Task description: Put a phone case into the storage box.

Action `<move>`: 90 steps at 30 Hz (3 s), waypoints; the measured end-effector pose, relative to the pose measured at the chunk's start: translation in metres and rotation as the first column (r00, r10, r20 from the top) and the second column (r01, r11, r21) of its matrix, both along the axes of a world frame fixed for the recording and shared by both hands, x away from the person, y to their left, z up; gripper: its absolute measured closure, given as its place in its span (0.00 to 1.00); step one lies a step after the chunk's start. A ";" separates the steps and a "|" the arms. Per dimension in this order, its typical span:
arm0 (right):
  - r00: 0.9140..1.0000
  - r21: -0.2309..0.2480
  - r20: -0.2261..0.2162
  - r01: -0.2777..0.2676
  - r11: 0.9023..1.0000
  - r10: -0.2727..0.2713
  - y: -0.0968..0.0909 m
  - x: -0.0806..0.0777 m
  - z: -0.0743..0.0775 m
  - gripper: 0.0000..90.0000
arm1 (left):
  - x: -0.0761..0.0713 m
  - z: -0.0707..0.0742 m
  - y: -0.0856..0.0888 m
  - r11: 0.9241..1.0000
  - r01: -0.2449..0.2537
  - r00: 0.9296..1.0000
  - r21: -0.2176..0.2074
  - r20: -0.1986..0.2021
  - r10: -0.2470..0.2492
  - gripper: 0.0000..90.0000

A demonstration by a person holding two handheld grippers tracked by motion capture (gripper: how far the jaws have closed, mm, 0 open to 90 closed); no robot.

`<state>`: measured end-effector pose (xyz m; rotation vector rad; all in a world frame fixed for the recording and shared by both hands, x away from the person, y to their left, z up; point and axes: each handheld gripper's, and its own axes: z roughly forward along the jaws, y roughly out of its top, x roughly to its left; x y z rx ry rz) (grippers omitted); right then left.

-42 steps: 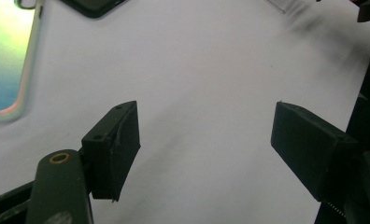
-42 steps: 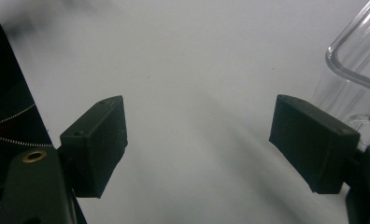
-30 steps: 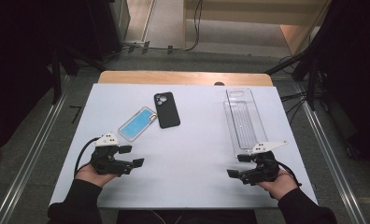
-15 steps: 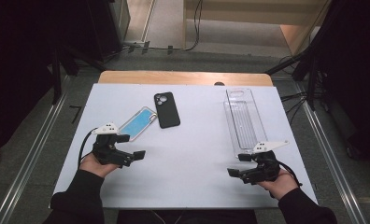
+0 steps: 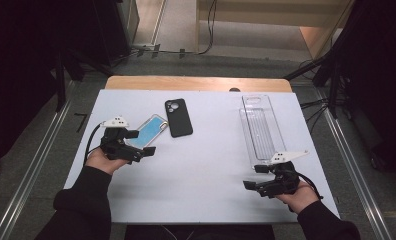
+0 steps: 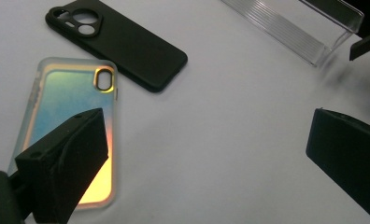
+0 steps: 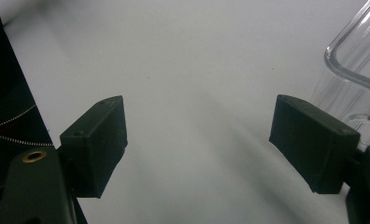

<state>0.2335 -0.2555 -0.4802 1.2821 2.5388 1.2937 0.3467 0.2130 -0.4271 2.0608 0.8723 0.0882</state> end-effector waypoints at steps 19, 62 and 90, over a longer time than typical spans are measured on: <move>1.000 -0.010 0.000 -0.007 1.000 0.007 0.001 -0.001 0.000 0.19 | 0.048 0.005 -0.004 0.999 0.023 0.999 0.041 0.029 -0.024 0.00; 1.000 -0.004 -0.005 -0.013 1.000 0.013 0.001 -0.003 0.000 0.19 | 0.097 -0.042 -0.006 0.987 -0.036 0.999 0.153 0.017 0.034 0.00; 1.000 -0.009 -0.006 -0.012 1.000 0.012 0.001 -0.003 0.000 0.19 | 0.089 -0.078 -0.014 0.961 -0.052 0.997 0.270 0.076 0.033 0.00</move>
